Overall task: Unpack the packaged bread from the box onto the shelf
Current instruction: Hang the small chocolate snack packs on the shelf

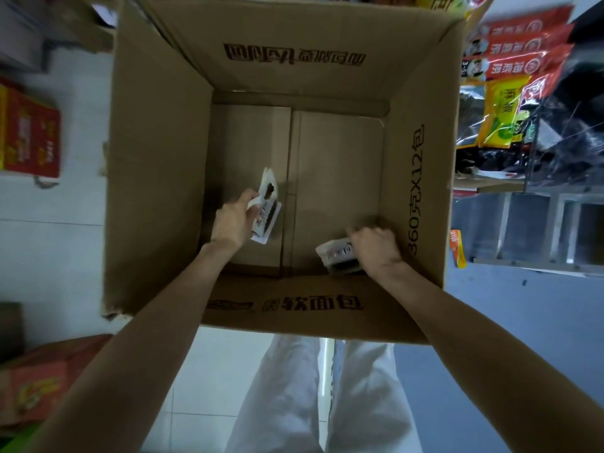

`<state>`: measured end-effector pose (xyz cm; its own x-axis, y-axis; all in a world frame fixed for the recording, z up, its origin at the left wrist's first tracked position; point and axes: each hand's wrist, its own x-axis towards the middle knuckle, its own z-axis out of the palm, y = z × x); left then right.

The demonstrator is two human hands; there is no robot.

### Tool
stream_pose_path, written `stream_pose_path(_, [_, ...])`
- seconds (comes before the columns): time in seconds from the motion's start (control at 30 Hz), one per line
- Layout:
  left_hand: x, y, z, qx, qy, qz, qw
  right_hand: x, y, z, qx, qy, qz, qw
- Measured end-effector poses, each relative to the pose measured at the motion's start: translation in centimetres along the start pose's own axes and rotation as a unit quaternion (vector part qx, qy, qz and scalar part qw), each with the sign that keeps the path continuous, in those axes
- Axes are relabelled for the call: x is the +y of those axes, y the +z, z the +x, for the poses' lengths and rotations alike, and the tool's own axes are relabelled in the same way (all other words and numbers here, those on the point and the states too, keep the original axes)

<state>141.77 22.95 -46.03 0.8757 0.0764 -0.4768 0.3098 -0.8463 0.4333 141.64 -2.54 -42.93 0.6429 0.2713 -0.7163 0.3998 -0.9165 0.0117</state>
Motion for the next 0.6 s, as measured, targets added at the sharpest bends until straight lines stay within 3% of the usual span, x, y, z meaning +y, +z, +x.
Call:
stream_pose_path(0.1, [-0.4, -1.2, -1.1, 0.037, -0.044, -0.069, 0.996, 0.7, -1.9, -0.2, 0.086, 0.012, 0.106, 0.991])
stream_pose_path(0.17, [-0.2, -3.1, -2.7, 0.055, -0.044, -0.121, 0.99, 1.6, -3.4, -1.3, 0.148, 0.031, 0.217, 0.964])
stream_pose_path(0.3, [2.3, -8.2, -5.9, 0.102, -0.002, -0.137, 0.985, 2.9, -7.5, -5.9, 0.263, 0.073, 0.495, 0.825])
stream_pose_path(0.47, [8.9, -15.5, -9.4, 0.201, 0.064, -0.183, 0.96, 5.2, -14.1, -13.0, 0.369, 0.093, 0.589, 0.713])
stream_pose_path(0.6, [15.0, -19.3, -10.0, 0.222, 0.096, -0.249, 0.938, 8.3, -17.0, -17.1, 0.42, 0.115, 0.571, 0.696])
